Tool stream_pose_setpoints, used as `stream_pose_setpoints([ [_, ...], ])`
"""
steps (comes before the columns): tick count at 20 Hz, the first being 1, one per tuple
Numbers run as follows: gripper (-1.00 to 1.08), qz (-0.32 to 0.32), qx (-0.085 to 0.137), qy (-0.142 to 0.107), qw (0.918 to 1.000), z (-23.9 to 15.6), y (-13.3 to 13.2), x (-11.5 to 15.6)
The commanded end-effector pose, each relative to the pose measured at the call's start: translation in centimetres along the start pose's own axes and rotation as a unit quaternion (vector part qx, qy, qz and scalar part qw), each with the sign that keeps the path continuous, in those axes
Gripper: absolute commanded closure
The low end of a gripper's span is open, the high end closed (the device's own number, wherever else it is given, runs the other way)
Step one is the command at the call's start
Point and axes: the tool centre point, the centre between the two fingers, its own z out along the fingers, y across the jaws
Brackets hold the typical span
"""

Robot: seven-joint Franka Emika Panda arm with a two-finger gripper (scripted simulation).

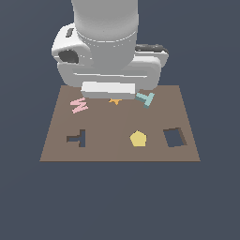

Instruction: Insert a designated object into the corresponding slot on a board.

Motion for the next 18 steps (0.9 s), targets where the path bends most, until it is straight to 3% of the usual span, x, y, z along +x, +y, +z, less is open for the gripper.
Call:
stream_pose_setpoints([
  [1,-0.92,0.0,0.0,0.0,1.0,0.0,0.0,0.0],
  [10,-0.92,0.021,0.001,0.001,0.9998,1.0,-0.9,-1.0],
  [18,-0.92,0.074,0.003,0.004,0.9972,3.5,-3.2,-3.3],
])
